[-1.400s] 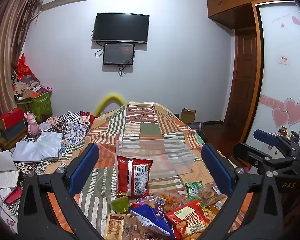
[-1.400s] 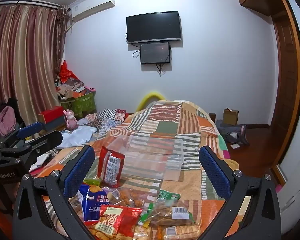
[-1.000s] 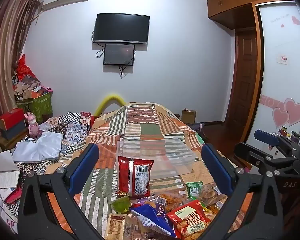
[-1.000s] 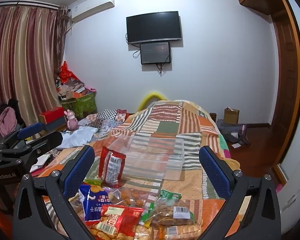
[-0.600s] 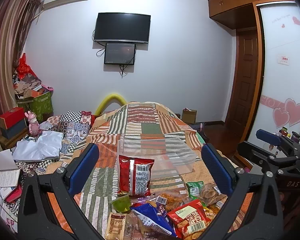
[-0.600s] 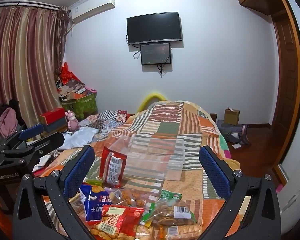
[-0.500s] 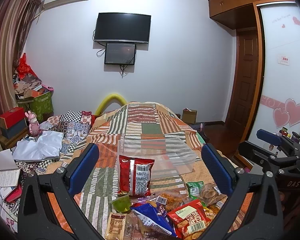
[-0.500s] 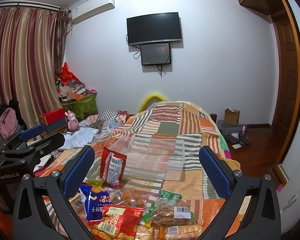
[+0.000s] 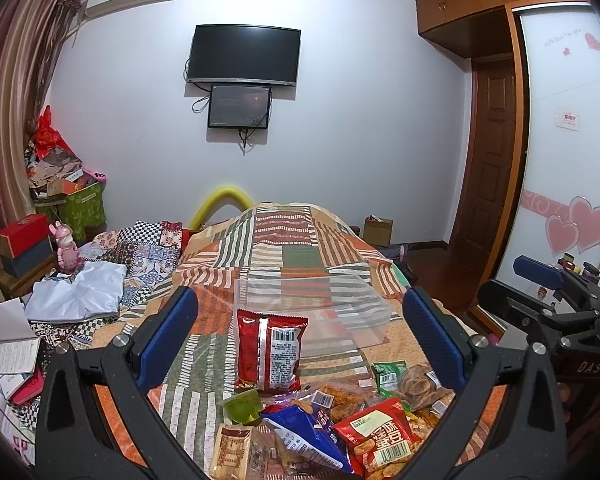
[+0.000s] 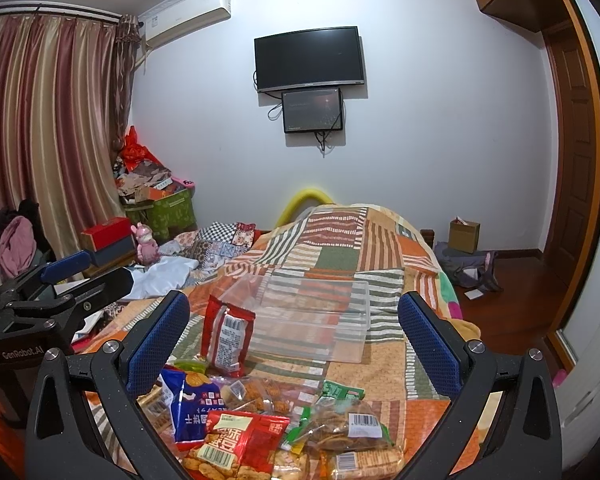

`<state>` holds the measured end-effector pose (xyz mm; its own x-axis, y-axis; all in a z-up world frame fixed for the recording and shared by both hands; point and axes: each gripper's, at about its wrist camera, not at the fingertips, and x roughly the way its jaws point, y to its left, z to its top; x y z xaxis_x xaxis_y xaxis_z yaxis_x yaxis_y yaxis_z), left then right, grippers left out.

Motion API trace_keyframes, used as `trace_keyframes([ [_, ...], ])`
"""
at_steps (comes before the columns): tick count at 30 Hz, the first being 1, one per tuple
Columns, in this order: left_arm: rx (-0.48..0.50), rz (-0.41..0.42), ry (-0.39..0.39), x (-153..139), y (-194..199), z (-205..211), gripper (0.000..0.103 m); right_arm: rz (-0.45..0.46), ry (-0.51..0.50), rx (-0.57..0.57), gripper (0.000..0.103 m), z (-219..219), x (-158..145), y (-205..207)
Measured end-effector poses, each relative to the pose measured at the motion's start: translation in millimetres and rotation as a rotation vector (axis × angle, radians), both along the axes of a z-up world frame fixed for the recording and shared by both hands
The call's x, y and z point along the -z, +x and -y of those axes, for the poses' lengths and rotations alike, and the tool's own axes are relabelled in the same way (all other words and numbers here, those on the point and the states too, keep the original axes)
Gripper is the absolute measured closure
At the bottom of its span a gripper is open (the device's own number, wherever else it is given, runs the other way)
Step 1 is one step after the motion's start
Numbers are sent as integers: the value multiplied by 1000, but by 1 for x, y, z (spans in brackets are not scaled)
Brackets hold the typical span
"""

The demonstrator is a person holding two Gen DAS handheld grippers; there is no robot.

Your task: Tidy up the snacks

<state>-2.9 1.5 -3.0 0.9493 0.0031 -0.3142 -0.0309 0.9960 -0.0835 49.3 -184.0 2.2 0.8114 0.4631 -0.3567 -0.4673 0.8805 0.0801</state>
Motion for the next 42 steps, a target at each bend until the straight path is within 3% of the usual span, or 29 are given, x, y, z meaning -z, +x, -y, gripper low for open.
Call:
trace_keyframes([
  [42,6,-5,2,3,4,7,0,6,4,0,0,1,-4,-2],
])
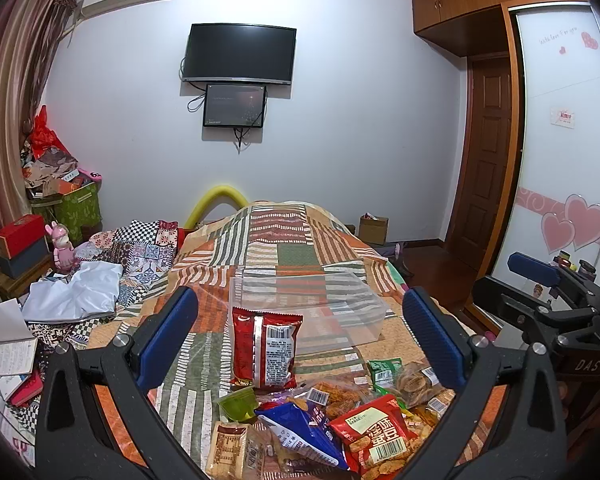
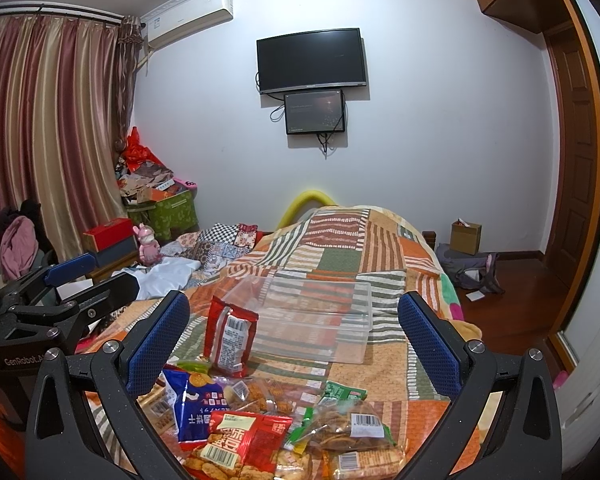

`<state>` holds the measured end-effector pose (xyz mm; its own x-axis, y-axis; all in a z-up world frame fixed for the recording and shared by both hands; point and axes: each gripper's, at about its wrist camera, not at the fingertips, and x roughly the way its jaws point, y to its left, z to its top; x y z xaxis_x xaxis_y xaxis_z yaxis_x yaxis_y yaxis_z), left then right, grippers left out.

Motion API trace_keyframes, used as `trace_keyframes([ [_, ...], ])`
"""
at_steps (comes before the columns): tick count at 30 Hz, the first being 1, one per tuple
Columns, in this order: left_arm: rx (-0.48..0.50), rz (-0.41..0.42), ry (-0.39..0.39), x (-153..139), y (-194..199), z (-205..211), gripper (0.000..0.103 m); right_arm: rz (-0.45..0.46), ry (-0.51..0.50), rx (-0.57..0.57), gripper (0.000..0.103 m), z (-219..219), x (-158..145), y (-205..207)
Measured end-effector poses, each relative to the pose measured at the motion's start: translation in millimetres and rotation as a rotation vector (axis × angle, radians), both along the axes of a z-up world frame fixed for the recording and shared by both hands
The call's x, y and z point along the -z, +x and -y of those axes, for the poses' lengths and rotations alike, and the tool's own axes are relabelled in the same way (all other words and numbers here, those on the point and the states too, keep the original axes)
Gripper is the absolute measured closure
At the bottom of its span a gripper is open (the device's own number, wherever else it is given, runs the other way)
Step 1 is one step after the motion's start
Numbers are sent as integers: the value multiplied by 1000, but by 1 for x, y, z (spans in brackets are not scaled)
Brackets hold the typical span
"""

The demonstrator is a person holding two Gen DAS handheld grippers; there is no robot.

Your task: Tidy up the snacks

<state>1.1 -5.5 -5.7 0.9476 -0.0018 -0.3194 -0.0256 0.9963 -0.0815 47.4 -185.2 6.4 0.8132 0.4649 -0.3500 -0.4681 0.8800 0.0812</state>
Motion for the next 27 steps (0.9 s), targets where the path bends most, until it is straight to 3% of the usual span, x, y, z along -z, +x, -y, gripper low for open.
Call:
trace_keyframes([
  [10,4,-15,-3,6,2,4,0,-4,-1,-4,0,-5,-4,-4],
  [16,1,-81,-17,25,12,-7,0,-44,-20,-7,0,-8,9,7],
  [27,-56,-266,-14,79,28,-36,0,-250,-51,-33,0,-15,57,33],
])
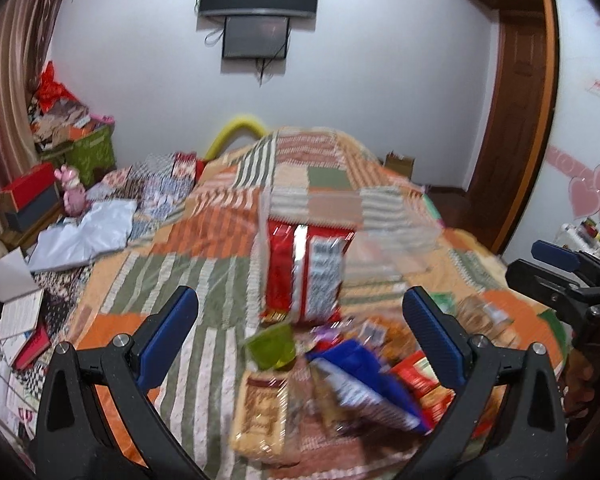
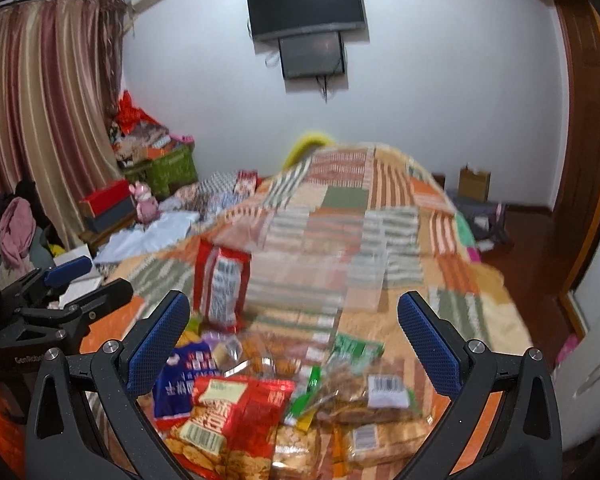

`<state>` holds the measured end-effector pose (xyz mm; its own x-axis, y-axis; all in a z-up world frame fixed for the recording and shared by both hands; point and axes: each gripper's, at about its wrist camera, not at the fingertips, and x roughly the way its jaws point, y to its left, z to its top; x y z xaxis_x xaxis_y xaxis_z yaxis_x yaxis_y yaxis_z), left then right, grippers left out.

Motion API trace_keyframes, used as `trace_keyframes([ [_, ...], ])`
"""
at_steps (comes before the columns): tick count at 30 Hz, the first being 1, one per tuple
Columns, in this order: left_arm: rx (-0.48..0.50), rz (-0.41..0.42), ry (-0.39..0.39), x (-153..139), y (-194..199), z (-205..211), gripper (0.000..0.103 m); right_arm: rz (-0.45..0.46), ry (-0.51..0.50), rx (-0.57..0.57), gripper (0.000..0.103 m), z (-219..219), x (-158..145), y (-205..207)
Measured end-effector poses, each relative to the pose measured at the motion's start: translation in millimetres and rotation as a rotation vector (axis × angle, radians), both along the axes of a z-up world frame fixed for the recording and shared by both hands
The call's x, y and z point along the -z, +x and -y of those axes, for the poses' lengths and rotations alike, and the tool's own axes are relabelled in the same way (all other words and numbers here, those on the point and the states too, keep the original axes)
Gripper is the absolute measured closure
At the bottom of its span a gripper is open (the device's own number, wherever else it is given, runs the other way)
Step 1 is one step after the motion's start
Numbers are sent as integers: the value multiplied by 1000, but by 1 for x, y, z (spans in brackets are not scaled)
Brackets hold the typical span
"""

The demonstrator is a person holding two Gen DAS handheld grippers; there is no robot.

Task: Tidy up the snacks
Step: 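Grasp the cream wafer pack with the left gripper while the right grasps the red peanut bag, then carry both packs into the clear box and open both grippers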

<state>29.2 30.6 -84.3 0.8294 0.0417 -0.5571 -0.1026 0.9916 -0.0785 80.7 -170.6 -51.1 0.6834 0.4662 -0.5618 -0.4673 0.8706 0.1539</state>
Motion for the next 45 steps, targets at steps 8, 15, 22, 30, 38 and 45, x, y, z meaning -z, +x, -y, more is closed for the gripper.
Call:
trace_keyframes([
  [8,-46,-123,-74,36,1,-28,0,-163,-6,-56,0,-11,35,-2],
  [15,-45,-174,-75,51,-9,-34,0,-224,-18,-110,0,-23,52,-11],
  [22,-38,-231,-107,66,-8,-35,9,-272,-36,-151,7,-33,63,-17],
  [30,-16,-266,-105,78,-3,-28,20,-305,-56,-169,23,-36,71,-20],
  [38,14,-313,-149,92,5,-25,54,-311,-54,-175,36,-34,73,-19],
  [45,16,-313,-172,94,4,-27,65,-308,-33,-176,40,-31,72,-19],
])
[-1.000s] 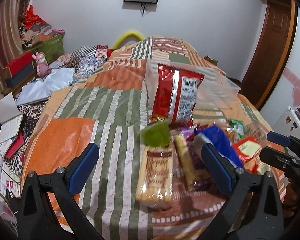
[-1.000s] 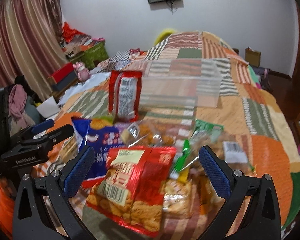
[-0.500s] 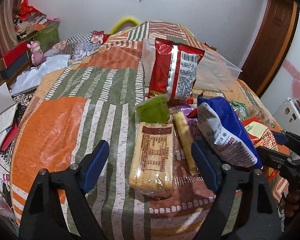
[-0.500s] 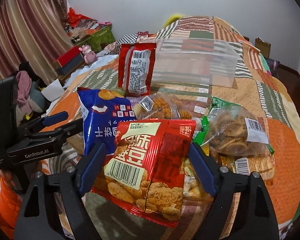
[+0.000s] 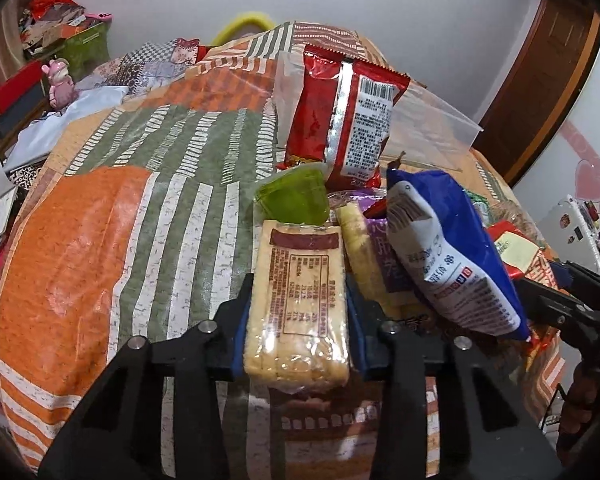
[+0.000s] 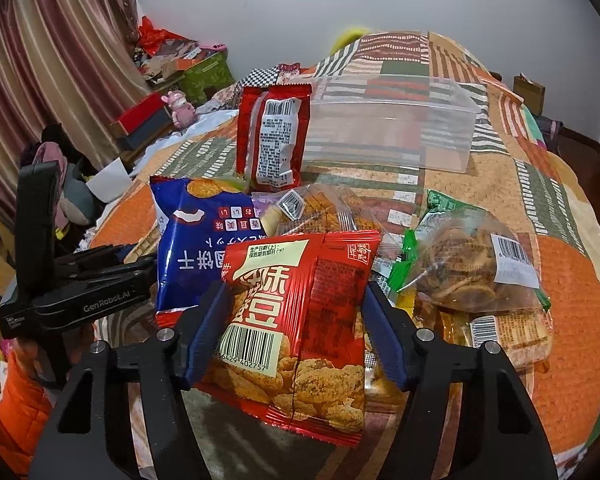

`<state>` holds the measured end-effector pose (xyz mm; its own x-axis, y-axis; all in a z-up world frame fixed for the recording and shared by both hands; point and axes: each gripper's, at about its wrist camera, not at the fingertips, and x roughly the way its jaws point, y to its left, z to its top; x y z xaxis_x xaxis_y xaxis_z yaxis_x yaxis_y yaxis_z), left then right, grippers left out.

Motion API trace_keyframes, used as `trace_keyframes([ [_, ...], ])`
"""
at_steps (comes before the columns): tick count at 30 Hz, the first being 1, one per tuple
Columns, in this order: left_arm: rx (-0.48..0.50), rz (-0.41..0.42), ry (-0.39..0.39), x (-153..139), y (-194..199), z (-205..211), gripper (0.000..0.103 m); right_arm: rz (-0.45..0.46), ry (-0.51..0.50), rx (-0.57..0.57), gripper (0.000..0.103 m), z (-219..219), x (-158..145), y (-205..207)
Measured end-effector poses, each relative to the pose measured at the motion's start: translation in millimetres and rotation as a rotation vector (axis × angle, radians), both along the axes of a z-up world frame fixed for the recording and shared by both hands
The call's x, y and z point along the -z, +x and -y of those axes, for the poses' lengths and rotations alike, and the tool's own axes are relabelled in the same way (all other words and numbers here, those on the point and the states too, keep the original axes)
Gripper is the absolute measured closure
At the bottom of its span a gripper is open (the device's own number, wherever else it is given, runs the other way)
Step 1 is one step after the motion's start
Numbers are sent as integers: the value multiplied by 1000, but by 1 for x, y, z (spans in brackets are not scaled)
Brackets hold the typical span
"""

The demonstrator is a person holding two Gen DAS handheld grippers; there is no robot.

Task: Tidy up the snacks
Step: 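Carry both packs into the clear box and open both grippers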

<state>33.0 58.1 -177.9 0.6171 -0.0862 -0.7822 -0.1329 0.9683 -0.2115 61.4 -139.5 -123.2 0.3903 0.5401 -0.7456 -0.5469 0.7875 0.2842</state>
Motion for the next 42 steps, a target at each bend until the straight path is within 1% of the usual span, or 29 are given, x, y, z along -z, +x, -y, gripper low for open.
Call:
trace_keyframes([
  [2,2,5,9,-2,-1,1,66,-2,12,10,42,2,-1,2],
  [5,-1,13,25,-5,-2,3,66,1,33,33,49,5,-5,4],
  [6,-3,17,27,-7,-3,3,66,2,39,38,49,6,-7,6],
  [14,-27,74,34,-28,-6,-2,67,48,64,58,50,13,-22,13],
  [23,-42,183,37,-63,1,-7,67,134,69,71,50,15,-46,25],
  [28,-37,231,40,-82,16,-6,67,202,70,76,50,16,-61,33],
  [35,-28,291,9,-109,47,-11,67,261,90,110,50,18,-77,57],
  [42,13,344,56,-134,83,-5,67,275,83,130,50,15,-81,89],
])
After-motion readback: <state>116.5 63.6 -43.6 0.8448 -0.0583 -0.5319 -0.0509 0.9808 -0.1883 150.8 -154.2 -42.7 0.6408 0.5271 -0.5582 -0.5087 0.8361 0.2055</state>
